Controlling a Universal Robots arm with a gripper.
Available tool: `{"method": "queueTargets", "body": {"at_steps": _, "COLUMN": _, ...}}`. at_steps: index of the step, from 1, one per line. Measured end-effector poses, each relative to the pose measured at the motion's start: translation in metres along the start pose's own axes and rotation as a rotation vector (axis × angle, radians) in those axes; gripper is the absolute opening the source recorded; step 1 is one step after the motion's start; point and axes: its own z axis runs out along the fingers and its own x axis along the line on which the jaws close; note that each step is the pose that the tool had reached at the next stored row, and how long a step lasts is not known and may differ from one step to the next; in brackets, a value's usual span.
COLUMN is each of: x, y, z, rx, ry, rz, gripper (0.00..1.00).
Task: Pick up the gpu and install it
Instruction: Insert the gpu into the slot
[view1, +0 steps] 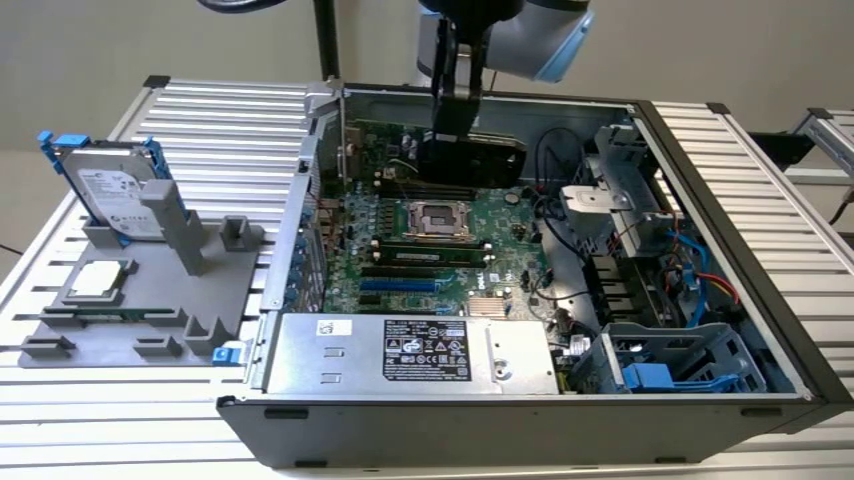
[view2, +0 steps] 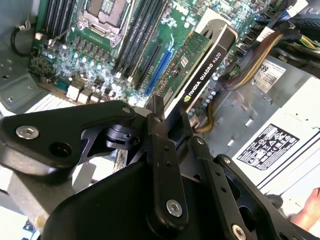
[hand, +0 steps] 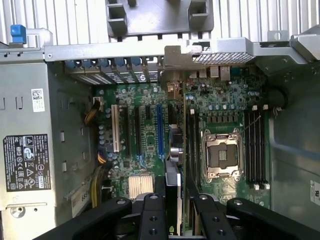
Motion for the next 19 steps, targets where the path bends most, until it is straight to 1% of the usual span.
{"method": "queueTargets", "body": {"at_steps": 6, "x": -0.0012, "y": -0.0026, "z": 0.0015, "rx": 0.0000, "ry": 0.0000, "rz": 0.000, "gripper": 0.00}}
{"method": "queueTargets", "body": {"at_steps": 12, "x": -0.0013, "y": -0.0028, "z": 0.0017, "rx": 0.0000, "ry": 0.0001, "rz": 0.000, "gripper": 0.00}}
{"method": "queueTargets", "body": {"at_steps": 19, "x": -0.0015, "y": -0.0029, "z": 0.0040, "rx": 0.0000, "ry": -0.0001, "rz": 0.000, "gripper": 0.00}}
